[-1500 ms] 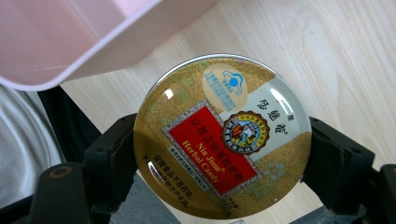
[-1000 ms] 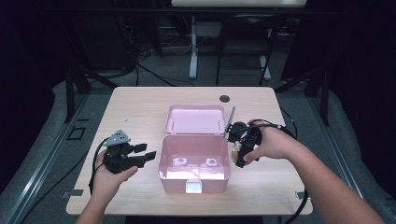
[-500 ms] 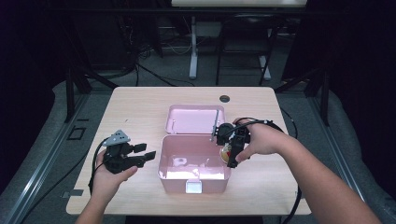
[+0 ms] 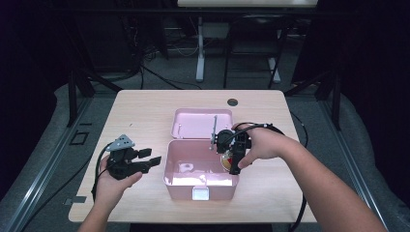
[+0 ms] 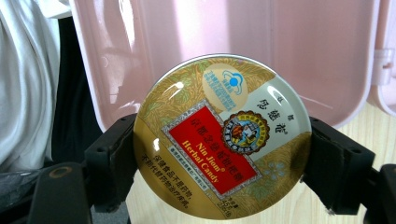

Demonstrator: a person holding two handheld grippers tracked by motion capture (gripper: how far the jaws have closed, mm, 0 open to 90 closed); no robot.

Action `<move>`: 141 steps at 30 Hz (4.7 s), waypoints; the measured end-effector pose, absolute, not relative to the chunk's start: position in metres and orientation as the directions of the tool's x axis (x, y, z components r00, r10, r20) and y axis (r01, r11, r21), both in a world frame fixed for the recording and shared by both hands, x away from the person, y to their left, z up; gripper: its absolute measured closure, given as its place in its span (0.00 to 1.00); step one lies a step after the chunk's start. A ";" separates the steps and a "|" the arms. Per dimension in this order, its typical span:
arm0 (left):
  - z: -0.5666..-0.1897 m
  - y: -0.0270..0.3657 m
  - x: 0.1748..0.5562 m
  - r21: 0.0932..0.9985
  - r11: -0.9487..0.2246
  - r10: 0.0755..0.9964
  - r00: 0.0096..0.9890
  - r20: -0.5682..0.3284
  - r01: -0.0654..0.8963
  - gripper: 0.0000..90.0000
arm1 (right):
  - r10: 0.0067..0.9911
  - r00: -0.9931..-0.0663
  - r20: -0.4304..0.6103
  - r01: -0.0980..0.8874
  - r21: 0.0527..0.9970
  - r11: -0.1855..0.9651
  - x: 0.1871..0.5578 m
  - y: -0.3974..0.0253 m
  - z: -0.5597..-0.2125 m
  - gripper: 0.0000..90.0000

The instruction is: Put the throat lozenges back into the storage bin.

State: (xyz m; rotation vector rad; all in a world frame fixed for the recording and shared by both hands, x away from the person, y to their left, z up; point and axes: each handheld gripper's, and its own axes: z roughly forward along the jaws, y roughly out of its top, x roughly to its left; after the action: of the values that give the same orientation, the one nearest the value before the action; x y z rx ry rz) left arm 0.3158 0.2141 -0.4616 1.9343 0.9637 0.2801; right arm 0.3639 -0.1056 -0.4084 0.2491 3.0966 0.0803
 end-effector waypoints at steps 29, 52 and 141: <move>-0.462 0.215 0.316 0.820 -0.262 0.724 0.665 -0.182 0.509 0.51 | 0.111 -0.993 -0.032 0.110 0.038 0.993 0.364 -0.082 -0.424 0.22; -0.462 0.216 0.317 0.817 -0.262 0.725 0.664 -0.184 0.513 0.51 | 0.122 -0.992 -0.023 0.122 0.025 0.992 0.369 -0.075 -0.453 0.22; -0.463 0.218 0.318 0.815 -0.265 0.726 0.663 -0.183 0.515 0.51 | 0.055 -0.998 -0.017 0.054 0.013 0.998 0.371 -0.074 -0.517 0.22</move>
State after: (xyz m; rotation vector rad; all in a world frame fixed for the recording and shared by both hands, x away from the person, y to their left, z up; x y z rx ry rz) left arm 0.3179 0.2179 -0.4631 1.9371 0.9705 0.2819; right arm 0.3708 -0.0737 -0.5168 0.0851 3.1231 0.0196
